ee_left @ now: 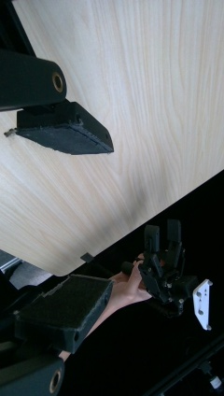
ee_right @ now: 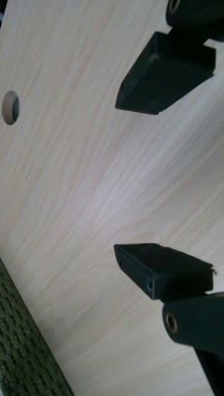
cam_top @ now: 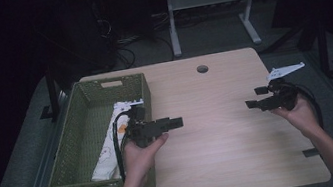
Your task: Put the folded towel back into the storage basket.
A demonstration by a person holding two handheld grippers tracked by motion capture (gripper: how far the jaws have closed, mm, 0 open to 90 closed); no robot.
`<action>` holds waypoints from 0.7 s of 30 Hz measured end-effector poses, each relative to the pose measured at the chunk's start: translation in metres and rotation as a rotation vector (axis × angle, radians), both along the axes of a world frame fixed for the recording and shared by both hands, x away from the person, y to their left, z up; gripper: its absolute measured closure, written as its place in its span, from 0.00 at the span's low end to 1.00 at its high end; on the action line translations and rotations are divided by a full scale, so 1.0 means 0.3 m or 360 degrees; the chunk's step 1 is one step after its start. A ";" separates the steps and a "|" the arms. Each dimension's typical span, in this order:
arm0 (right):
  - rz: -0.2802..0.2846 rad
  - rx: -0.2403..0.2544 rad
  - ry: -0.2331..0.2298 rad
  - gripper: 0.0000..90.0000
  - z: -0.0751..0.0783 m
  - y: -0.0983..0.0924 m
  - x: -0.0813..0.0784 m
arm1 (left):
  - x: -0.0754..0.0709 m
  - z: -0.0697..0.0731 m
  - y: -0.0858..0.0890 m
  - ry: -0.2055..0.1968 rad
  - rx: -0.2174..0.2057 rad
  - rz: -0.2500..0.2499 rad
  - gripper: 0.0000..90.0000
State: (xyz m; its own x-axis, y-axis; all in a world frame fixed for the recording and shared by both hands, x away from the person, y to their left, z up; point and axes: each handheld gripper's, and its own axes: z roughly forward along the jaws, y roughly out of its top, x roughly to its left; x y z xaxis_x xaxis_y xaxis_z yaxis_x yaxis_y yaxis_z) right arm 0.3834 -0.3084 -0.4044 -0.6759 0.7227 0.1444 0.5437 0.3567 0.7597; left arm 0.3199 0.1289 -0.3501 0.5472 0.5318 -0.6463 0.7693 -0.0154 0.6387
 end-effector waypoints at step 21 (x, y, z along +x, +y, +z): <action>-0.0063 0.0006 0.0009 0.27 -0.059 -0.097 -0.081 | 0.006 -0.046 -0.120 -0.0002 0.0003 -0.0071 0.31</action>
